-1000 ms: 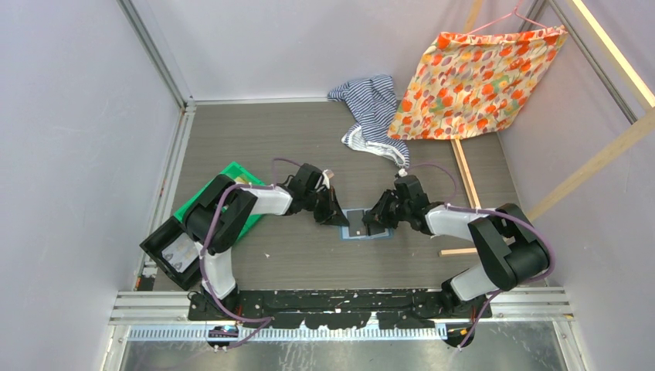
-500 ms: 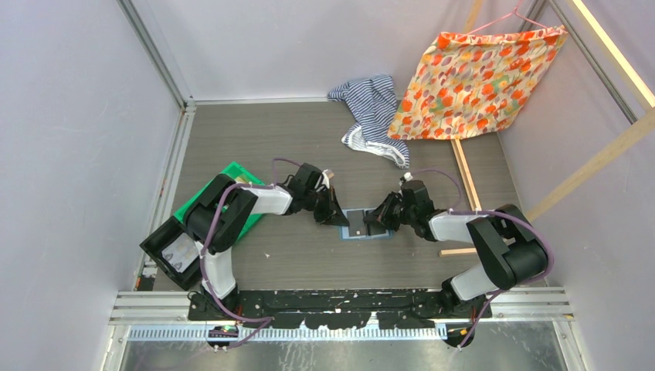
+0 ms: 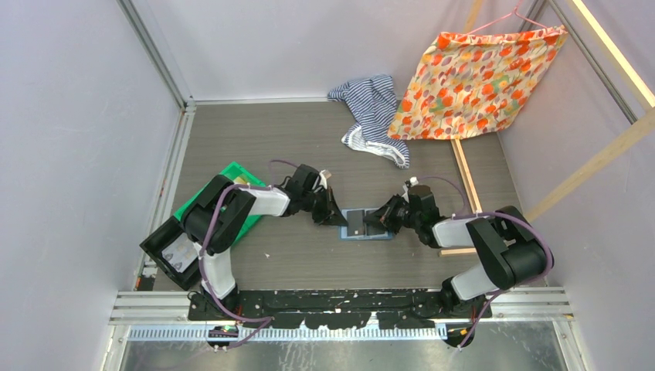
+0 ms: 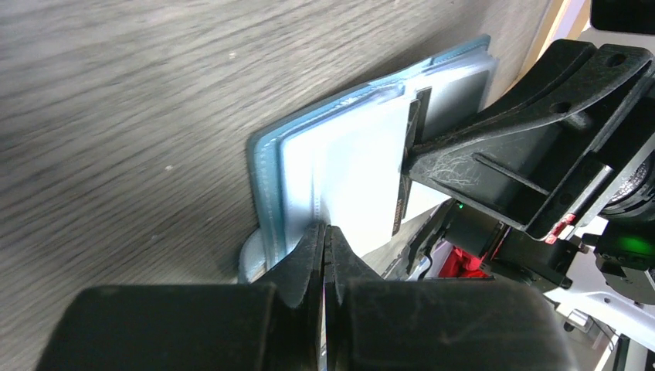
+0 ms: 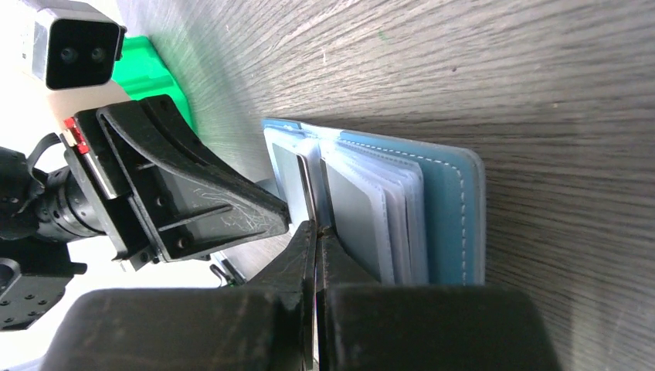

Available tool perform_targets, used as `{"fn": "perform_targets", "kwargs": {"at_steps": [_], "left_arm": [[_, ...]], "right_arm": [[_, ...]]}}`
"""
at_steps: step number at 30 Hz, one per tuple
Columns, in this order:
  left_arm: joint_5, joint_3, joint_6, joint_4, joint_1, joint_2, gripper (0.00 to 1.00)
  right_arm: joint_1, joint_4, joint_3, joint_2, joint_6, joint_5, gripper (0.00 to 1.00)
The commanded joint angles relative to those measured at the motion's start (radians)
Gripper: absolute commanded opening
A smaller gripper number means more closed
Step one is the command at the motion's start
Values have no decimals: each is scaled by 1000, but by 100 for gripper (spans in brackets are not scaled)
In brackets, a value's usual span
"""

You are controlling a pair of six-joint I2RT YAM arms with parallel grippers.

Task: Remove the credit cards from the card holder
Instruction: Remove the credit card from the card holder.

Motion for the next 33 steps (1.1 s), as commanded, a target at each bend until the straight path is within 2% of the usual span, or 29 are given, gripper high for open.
{"fn": "perform_targets", "kwargs": {"at_steps": [1, 21, 33], "left_arm": [[-76, -52, -8, 2, 9, -14, 0], [-79, -69, -18, 8, 23, -15, 1], [-77, -62, -7, -13, 28, -20, 1]], "right_arm": [[-5, 167, -10, 30, 78, -88, 1], [-72, 83, -48, -11, -5, -113, 1], [-101, 112, -75, 4, -27, -137, 1]]}}
